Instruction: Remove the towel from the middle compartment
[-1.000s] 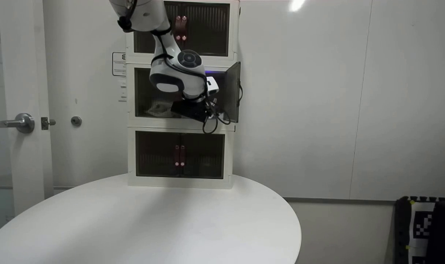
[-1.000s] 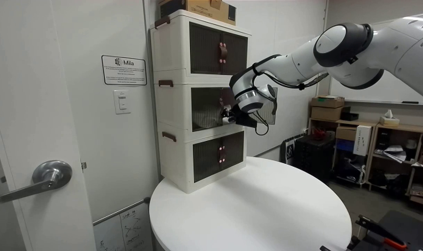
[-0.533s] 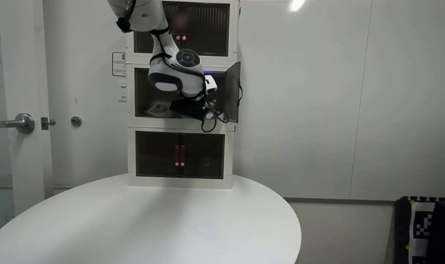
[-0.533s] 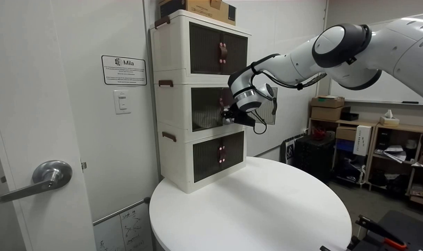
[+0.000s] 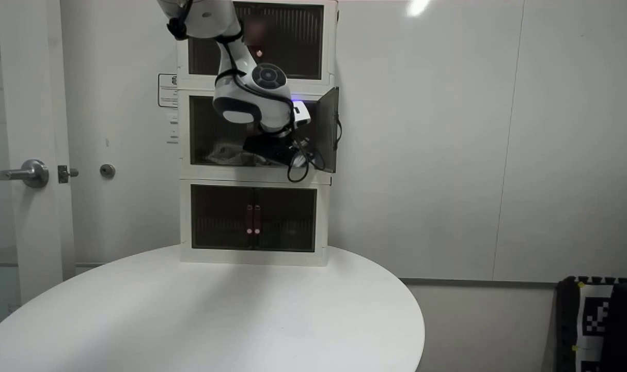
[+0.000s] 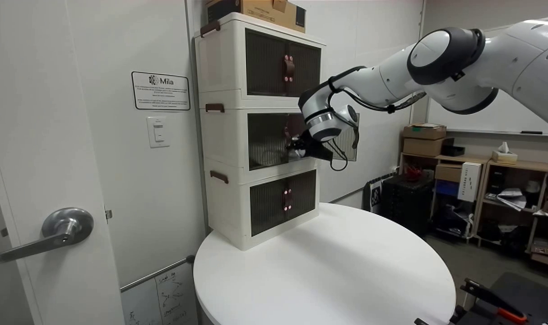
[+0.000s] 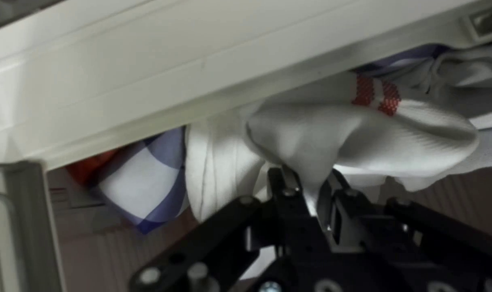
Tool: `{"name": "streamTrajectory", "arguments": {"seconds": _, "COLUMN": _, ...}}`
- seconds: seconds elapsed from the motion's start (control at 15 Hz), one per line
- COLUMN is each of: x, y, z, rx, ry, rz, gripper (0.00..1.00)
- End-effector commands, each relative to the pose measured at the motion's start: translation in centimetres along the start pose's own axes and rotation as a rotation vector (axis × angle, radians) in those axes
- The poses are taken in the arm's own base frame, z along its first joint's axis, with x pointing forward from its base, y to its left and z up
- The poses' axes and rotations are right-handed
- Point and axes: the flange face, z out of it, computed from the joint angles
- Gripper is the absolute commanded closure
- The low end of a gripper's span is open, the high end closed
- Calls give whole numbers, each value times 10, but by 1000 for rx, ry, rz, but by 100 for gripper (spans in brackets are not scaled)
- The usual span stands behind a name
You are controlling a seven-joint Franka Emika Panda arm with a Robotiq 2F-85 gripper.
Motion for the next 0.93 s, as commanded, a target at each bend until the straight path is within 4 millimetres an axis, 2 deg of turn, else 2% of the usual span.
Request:
{"name": "streamTrajectory", "arguments": {"seconds": 0.0, "x": 15, "y": 4, "z": -39, "rx": -12, "ry": -15, "rz": 60, "gripper": 92}}
{"name": "streamTrajectory", "arguments": {"seconds": 0.4, "x": 32, "y": 13, "z": -118, "rx": -4, "ry": -38, "rz": 127, "gripper": 92}}
{"name": "streamTrajectory", "arguments": {"seconds": 0.6, "x": 20, "y": 17, "z": -153, "rx": 75, "ry": -164, "rz": 171, "gripper": 92}}
{"name": "streamTrajectory", "arguments": {"seconds": 0.87, "x": -4, "y": 22, "z": -208, "rx": 169, "ry": -342, "rz": 231, "gripper": 92}}
